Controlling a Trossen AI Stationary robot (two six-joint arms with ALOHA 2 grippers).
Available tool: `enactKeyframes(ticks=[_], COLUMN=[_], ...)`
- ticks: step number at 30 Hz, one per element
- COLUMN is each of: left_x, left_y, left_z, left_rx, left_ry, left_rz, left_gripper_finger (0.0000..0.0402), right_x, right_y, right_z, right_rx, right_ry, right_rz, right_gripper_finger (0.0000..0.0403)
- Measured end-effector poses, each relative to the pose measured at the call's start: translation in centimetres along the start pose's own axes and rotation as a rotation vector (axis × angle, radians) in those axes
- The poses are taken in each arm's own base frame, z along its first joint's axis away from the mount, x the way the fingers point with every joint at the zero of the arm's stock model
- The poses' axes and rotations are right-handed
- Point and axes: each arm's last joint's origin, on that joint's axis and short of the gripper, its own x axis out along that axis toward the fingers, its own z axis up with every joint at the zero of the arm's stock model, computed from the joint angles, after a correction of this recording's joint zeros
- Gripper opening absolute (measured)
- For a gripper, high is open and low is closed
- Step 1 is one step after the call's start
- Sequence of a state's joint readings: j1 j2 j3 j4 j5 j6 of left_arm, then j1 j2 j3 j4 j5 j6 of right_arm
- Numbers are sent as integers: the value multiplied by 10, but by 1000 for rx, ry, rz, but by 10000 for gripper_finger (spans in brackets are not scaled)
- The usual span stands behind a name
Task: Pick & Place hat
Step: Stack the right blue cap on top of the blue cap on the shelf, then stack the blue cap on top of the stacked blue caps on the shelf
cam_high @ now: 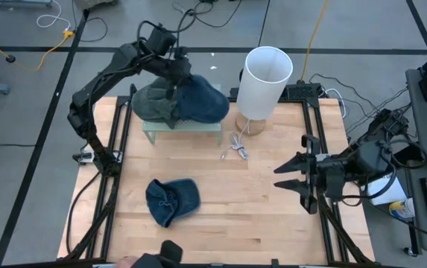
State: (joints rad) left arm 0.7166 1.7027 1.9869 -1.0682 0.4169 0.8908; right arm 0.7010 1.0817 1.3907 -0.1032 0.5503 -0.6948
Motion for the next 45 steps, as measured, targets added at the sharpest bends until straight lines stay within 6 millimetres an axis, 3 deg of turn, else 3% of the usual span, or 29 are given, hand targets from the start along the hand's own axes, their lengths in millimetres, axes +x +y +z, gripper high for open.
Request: enactKeyframes(ticks=[6,14,21,26,34,45], left_x=[-1,-3,15,31,29,-17], left_y=[2,-6,-7,-5,-6,-21], left_z=[-5,-16,-23,-33,-34,-15], left_rx=[-69,-252,-362,-464,-597,-681], left_ry=[136,260,377,480,510,444], left_rz=[95,55,52,63,125,273], left_gripper_finger=[24,37,25,81,179,271], right_x=[0,0,0,0,0,0], right_y=[-3,-3,-3,-3,-3,-2], right_z=[4,4,4,3,3,3], right_rx=[56,57,56,55,52,48], right_ry=[-35,-36,-35,-33,-30,-25], right_rz=[-28,-29,-28,-26,-23,-20], right_gripper_finger=[141,141,141,141,141,141])
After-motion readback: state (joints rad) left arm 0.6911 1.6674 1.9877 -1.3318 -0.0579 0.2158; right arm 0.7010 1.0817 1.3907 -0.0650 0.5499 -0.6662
